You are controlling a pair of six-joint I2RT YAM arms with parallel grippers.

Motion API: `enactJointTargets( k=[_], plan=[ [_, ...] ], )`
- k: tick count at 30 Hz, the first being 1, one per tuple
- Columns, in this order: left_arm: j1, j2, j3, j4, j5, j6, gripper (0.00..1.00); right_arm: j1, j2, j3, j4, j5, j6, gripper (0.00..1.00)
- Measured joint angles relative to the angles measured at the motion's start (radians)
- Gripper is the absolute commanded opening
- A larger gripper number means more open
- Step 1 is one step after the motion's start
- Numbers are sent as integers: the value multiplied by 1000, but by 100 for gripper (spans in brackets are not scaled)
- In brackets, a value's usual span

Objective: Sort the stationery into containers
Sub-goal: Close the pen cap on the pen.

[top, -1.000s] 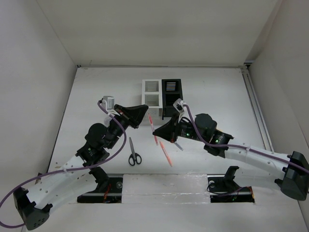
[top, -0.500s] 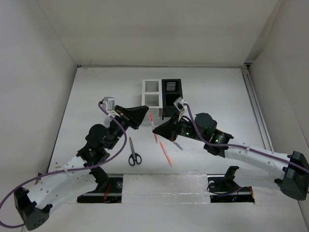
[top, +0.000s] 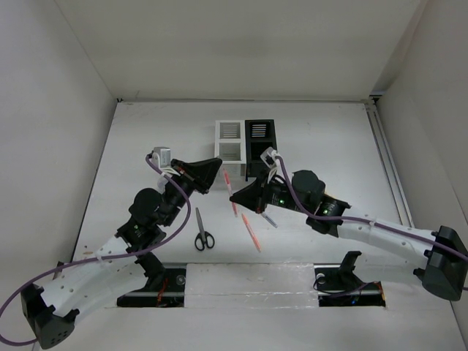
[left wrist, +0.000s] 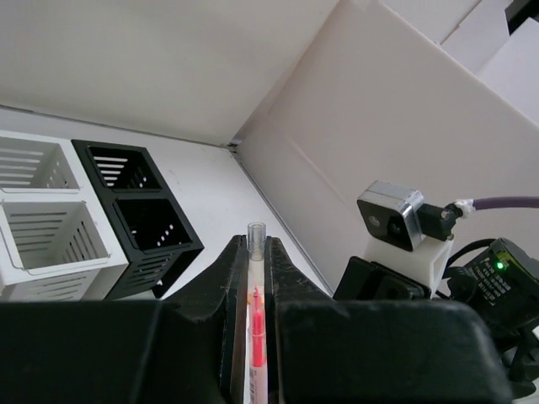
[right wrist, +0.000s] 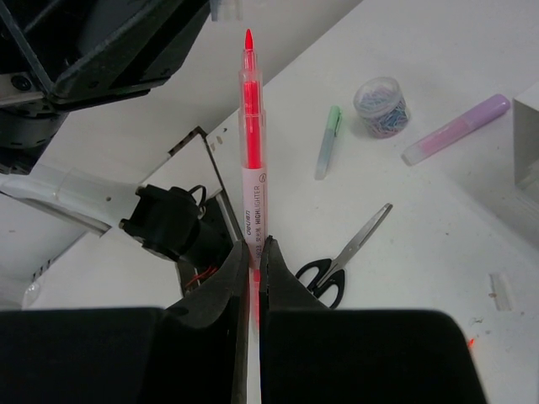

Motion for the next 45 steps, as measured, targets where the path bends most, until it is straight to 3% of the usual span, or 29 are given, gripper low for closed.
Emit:
enactJointTargets(
  k=[18, 45],
  plan=[
    [0, -8, 0, -3, -42, -13, 0, 0, 14, 3, 0, -16, 6, 0],
    [0, 10, -24, 25, 27, -21, 0, 0, 18, 31, 1, 5, 7, 0]
  ],
)
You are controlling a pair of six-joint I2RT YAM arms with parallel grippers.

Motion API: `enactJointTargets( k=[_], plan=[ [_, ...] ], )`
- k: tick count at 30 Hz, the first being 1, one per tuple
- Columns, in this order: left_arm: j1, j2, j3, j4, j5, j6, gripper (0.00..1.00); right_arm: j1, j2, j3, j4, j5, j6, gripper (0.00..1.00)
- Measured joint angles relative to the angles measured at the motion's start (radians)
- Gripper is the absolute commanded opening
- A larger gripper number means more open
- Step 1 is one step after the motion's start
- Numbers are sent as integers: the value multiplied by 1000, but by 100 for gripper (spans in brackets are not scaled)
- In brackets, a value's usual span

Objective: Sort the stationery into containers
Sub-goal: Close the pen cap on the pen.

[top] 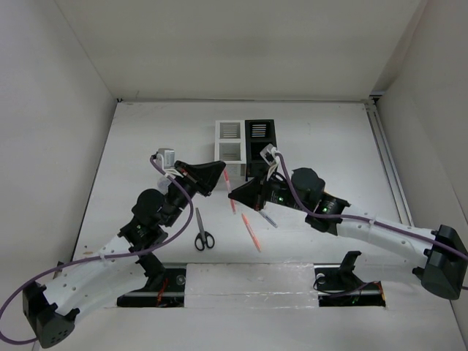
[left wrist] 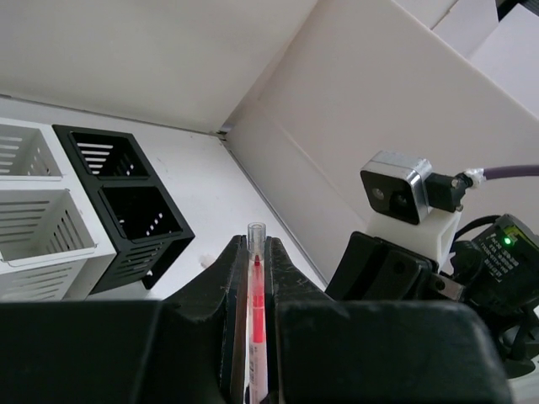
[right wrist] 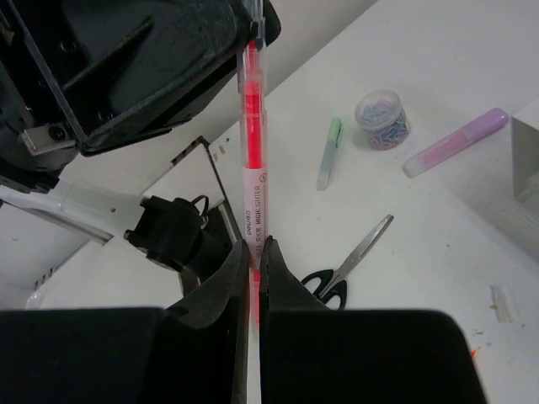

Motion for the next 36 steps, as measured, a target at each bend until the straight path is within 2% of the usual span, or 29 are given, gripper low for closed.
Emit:
enactJointTargets(
  k=[13, 22, 36],
  plan=[
    [2, -2, -62, 104, 58, 29, 0, 0, -18, 7, -29, 24, 23, 0],
    [13, 30, -72, 238, 111, 50, 0, 7, -19, 95, -108, 17, 53, 0],
    [20, 33, -93, 284, 186, 117, 0, -61, 11, 132, -151, -150, 148, 0]
  ],
)
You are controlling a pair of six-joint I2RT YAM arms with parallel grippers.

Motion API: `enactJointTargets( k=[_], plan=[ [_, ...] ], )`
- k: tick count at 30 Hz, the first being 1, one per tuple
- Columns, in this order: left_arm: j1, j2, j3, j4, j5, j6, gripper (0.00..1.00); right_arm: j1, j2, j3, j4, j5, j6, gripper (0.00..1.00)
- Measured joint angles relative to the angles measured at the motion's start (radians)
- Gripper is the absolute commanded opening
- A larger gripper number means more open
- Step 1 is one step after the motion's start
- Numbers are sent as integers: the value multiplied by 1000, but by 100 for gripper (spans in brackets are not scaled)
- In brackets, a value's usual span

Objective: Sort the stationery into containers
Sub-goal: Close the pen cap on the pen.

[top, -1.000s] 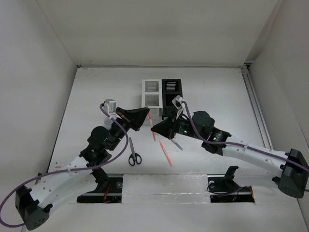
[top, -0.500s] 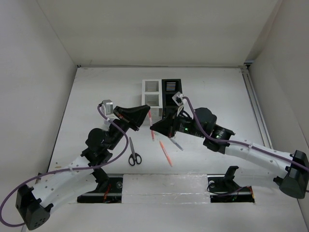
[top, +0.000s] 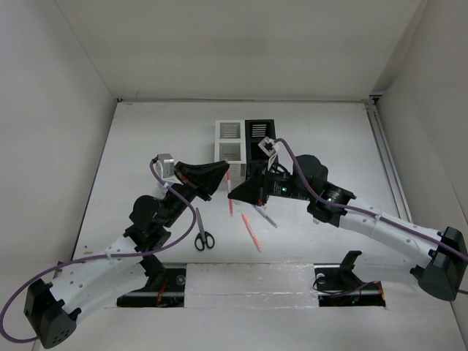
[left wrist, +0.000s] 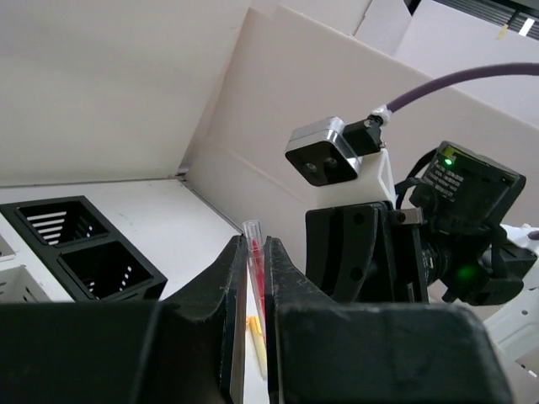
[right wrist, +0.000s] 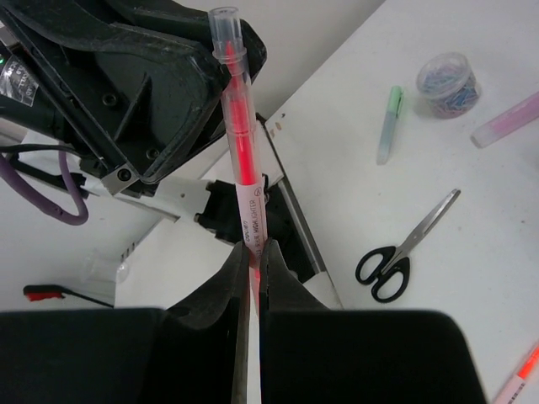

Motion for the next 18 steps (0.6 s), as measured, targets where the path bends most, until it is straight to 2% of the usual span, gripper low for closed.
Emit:
enactJointTargets(
  k=[18],
  plan=[
    [2, 0, -20, 50, 23, 12, 0, -40, 25, 42, -24, -129, 60, 0]
  ],
)
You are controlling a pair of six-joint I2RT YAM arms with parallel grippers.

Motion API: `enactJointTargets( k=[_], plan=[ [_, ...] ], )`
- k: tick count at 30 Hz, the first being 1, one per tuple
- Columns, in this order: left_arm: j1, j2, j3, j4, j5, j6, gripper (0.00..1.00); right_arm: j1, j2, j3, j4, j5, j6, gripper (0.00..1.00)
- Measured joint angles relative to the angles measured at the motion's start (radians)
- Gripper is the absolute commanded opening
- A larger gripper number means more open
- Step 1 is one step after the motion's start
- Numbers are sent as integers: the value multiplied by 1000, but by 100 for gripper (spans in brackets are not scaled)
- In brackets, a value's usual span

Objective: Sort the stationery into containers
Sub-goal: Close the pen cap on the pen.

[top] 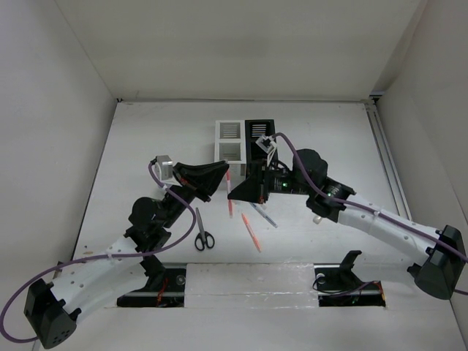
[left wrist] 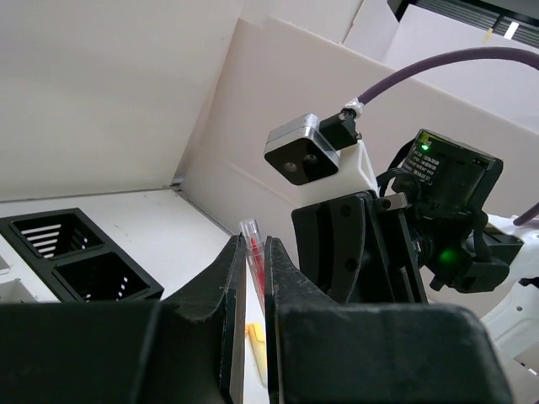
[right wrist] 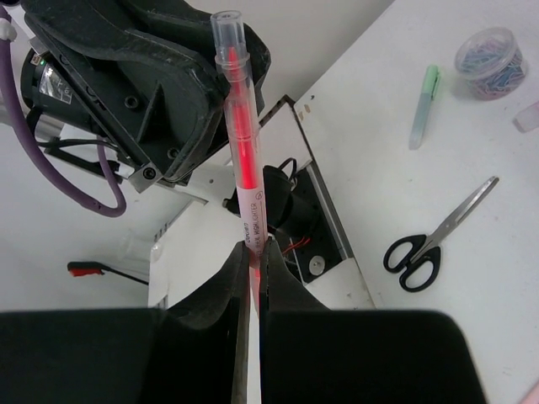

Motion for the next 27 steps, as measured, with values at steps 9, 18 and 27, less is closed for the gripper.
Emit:
enactJointTargets(
  k=[9, 18, 27],
  plan=[
    [3, -8, 0, -3, 6, 11, 0, 0, 16, 11, -2, -6, -23, 0],
    [4, -18, -14, -2, 6, 15, 0, 0, 20, 11, -7, -5, -44, 0],
    [4, -28, -17, -13, -2, 16, 0, -3, 21, 11, -7, -14, -82, 0]
  ],
)
